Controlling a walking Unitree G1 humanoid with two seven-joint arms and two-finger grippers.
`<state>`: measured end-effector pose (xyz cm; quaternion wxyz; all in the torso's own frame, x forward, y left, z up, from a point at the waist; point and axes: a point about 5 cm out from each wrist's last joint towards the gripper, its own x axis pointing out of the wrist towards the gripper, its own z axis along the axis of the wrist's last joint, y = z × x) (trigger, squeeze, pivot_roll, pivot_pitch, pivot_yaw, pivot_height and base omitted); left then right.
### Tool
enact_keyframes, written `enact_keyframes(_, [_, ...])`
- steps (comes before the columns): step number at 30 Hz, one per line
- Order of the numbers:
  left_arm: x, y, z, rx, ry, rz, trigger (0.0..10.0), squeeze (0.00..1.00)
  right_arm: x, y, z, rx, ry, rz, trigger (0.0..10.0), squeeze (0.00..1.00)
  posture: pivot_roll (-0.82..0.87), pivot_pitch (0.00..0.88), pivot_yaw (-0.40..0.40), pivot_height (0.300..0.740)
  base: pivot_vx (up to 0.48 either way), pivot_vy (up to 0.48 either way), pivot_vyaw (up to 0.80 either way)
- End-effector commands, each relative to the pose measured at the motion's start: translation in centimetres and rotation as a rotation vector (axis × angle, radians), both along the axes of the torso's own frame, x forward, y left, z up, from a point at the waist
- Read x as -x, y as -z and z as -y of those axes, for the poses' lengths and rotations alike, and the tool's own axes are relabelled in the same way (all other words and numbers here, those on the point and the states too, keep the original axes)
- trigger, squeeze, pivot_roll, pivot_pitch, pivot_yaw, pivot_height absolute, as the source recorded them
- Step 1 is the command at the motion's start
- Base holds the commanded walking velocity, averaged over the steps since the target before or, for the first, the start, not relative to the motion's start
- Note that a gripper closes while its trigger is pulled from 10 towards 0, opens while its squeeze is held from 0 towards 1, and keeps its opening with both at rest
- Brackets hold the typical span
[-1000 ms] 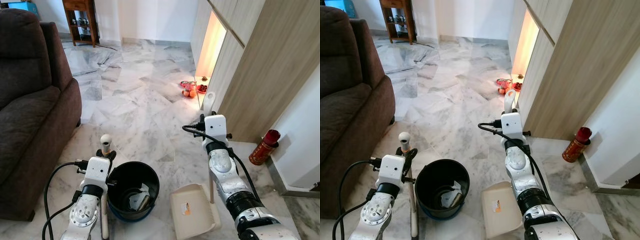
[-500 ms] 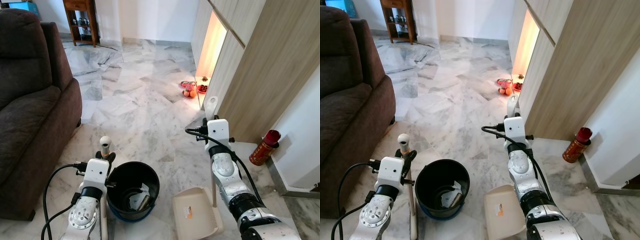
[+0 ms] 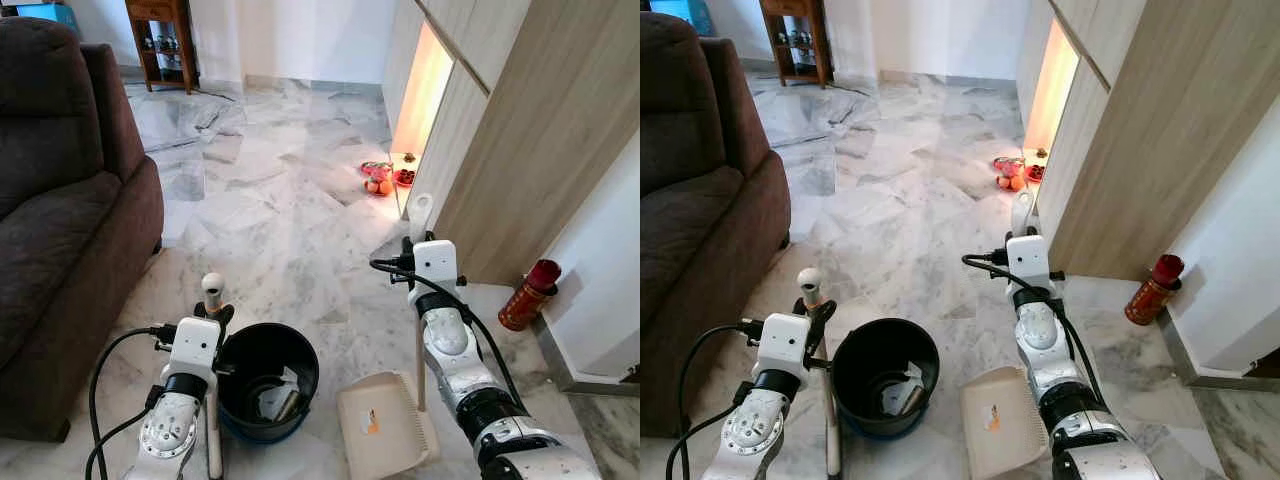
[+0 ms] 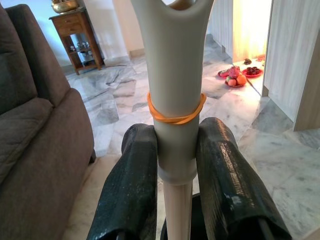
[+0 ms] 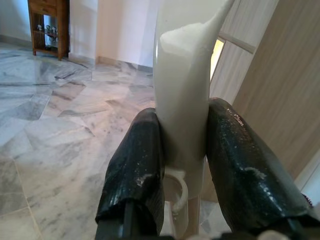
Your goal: Sweep floor
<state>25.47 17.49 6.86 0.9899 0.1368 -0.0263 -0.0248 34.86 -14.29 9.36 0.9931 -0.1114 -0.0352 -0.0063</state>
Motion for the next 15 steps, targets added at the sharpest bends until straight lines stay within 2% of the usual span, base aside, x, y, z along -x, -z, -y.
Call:
enact_keyframes(1, [-0.37, -1.08, 0.05, 0.001, 0.012, 0.055, 10.0, 0.0, -0.28, -0.83, -0.12, -0.002, -0.011, 0.041, 10.0, 0.0, 0.1, 0.0, -0.075, 0.74, 0.0, 0.0, 0.0])
enact_keyframes(15, [-0.53, -1.39, -0.05, -0.005, 0.023, 0.063, 10.0, 0.0, -0.54, -1.25, -0.35, -0.012, -0.02, 0.053, 10.0, 0.0, 0.1, 0.0, -0.061, 0.74, -0.249, 0.0, 0.0])
